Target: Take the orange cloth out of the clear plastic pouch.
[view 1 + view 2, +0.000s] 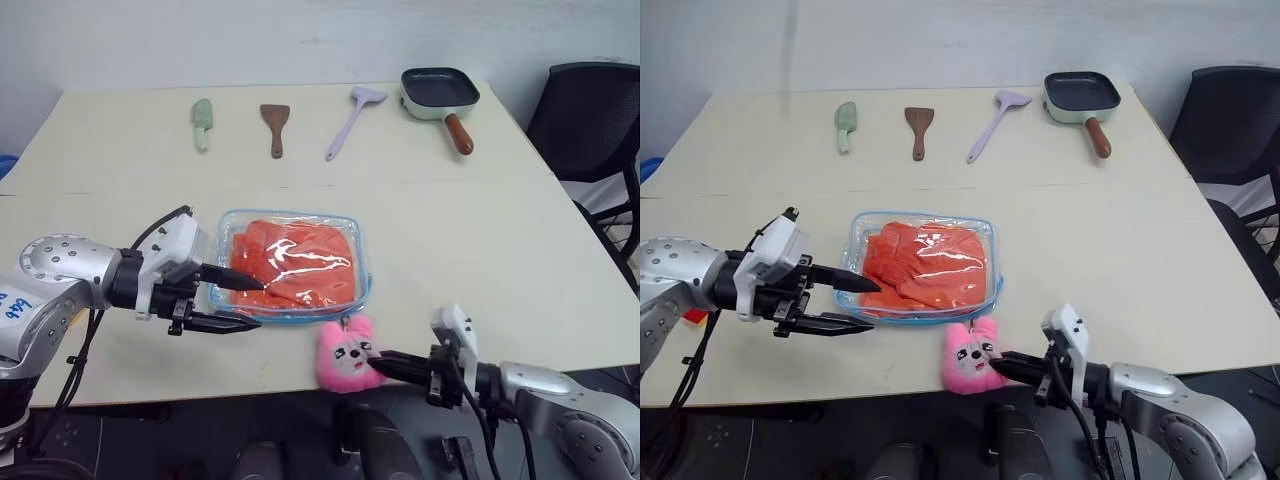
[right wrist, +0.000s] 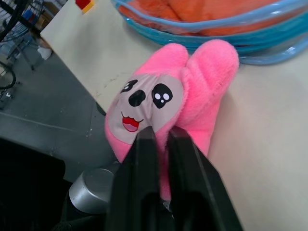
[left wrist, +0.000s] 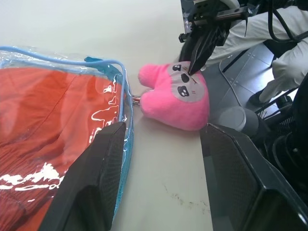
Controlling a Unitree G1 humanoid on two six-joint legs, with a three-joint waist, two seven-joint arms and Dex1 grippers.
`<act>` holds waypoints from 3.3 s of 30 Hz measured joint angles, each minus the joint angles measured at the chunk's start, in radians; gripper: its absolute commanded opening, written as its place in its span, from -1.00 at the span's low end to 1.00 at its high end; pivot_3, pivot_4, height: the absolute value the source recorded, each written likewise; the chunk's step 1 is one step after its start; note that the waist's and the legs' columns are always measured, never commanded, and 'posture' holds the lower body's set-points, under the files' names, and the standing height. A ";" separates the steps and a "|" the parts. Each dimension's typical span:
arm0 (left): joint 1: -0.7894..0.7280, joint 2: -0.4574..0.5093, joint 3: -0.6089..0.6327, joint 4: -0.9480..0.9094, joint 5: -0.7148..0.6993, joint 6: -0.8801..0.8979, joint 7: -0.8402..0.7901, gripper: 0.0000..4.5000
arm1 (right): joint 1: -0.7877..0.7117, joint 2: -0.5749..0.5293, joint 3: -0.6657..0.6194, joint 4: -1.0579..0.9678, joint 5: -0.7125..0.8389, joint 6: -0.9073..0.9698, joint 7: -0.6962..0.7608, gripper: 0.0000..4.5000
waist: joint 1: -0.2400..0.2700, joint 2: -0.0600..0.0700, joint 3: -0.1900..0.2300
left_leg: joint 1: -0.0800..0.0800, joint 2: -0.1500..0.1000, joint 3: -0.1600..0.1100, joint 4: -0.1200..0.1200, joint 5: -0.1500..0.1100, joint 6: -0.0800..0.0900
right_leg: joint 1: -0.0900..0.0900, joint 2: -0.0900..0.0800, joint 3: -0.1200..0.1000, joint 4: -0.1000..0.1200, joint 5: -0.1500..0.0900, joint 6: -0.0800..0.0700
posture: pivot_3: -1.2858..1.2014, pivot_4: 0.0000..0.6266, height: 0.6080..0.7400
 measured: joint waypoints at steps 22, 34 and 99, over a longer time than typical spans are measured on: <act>-0.091 -0.351 -0.468 0.295 0.598 -0.722 -0.055 0.25 | -0.152 0.041 0.132 0.068 -0.098 0.026 -0.014 -0.98 | 0.005 -0.001 -0.001 | 0.000 0.000 0.000 0.001 -0.001 0.002 | 0.000 -0.001 0.000 0.000 0.000 0.000 | 0.03 -0.52 1.00; -0.091 -0.408 -0.462 0.355 0.632 -0.820 -0.067 -0.75 | -0.129 0.033 0.129 0.067 -0.127 0.001 0.003 -1.00 | 0.011 -0.002 -0.002 | 0.001 0.000 -0.001 0.001 -0.001 0.004 | 0.001 -0.002 0.000 0.000 0.001 0.001 | 0.03 -0.52 1.00; 0.300 -0.157 0.060 0.083 0.305 -0.201 0.093 -1.00 | -0.486 -0.157 0.276 0.638 -1.004 -1.214 0.338 -0.99 | 0.002 0.000 -0.001 | 0.000 0.004 0.001 0.001 -0.001 0.004 | -0.002 -0.002 0.001 0.000 0.000 0.000 | 0.03 -0.52 1.00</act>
